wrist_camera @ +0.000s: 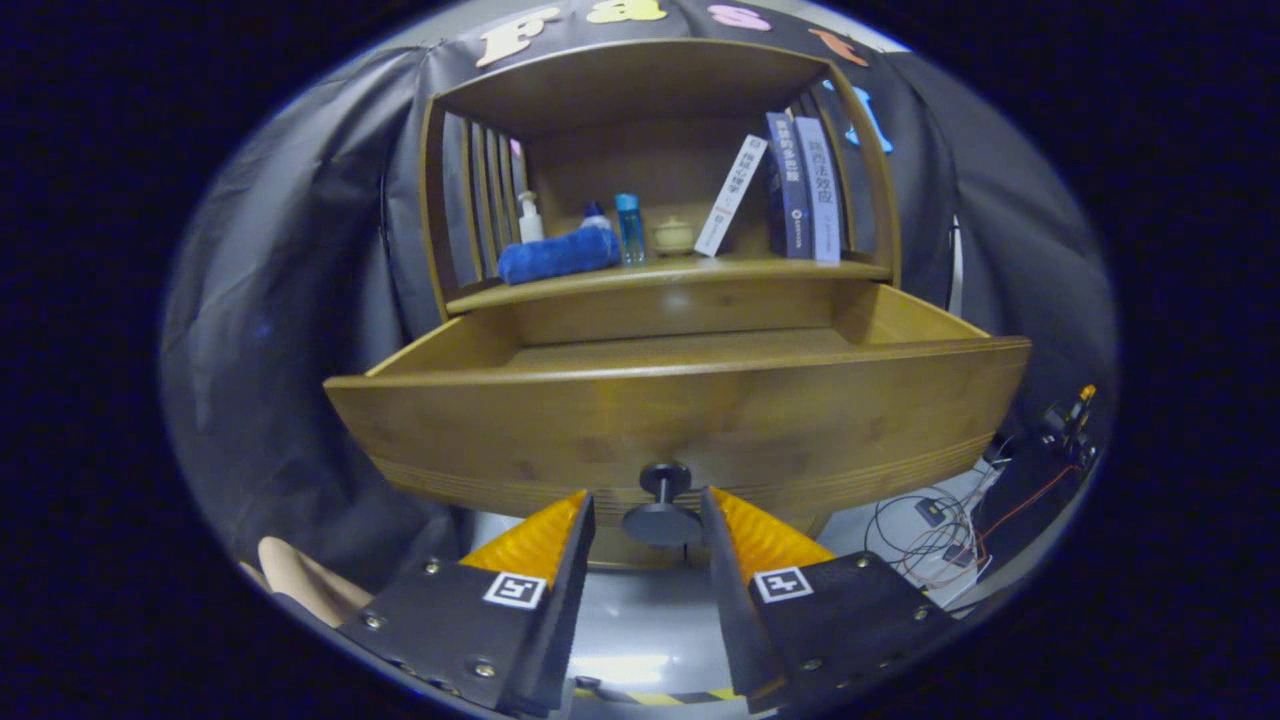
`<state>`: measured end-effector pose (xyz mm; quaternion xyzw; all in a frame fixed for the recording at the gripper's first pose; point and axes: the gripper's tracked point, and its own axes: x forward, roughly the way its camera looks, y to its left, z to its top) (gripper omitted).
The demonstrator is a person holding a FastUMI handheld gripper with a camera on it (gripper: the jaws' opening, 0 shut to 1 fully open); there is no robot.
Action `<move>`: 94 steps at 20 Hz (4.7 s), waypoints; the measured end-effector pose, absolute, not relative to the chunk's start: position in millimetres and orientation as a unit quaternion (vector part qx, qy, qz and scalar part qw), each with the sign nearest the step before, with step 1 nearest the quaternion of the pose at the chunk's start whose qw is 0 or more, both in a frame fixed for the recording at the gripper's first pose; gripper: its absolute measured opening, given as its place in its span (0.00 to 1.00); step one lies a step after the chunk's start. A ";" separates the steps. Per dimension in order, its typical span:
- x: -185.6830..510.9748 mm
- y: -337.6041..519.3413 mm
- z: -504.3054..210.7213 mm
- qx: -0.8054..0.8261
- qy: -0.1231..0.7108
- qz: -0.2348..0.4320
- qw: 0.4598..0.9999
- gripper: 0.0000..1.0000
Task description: Pull open the drawer, take out the items inside it, and place them on the countertop above the cabinet.
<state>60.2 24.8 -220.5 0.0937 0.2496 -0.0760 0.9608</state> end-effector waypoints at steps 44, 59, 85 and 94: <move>213.9 11.5 -284.5 0.015 0.600 0.100 0.794 0.36; 336.8 -38.2 -173.4 0.071 0.410 0.050 0.908 0.36; 246.5 5.3 -66.3 0.014 0.061 -0.040 0.997 0.52; 123.1 4.3 -110.5 -0.021 0.024 -0.082 0.996 0.93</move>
